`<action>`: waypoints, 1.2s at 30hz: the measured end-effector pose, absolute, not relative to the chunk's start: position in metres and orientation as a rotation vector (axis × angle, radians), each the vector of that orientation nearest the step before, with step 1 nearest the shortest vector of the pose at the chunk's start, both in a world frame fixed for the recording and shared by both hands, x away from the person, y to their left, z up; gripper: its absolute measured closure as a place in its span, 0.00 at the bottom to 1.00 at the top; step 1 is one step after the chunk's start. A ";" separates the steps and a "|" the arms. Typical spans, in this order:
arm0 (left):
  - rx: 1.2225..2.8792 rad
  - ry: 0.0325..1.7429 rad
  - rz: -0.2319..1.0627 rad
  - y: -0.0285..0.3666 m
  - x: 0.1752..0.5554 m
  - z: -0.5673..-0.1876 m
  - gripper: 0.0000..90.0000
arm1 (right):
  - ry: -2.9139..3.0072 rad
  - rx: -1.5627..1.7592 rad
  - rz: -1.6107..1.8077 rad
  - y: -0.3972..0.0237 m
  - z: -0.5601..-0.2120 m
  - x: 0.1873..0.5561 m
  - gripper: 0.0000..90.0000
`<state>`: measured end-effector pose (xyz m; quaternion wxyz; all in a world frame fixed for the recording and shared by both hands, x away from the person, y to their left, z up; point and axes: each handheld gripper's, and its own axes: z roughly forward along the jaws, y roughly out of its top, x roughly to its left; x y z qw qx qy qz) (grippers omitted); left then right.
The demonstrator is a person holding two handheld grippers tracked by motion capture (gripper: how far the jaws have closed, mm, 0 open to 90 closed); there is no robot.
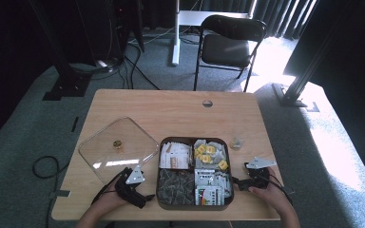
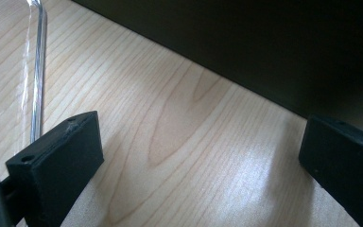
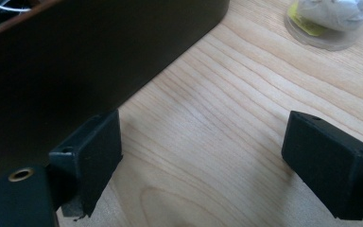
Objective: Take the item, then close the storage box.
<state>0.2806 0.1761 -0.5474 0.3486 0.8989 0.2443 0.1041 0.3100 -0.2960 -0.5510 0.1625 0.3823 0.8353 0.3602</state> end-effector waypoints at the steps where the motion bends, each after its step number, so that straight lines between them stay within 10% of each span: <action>1: 2.330 0.633 0.269 0.176 0.280 -0.547 0.01 | 2.383 1.091 1.027 -0.296 -0.551 0.310 0.14; 36: 2.255 0.812 0.352 0.198 0.285 -0.524 0.04 | 2.387 1.090 1.027 -0.296 -0.551 0.311 0.13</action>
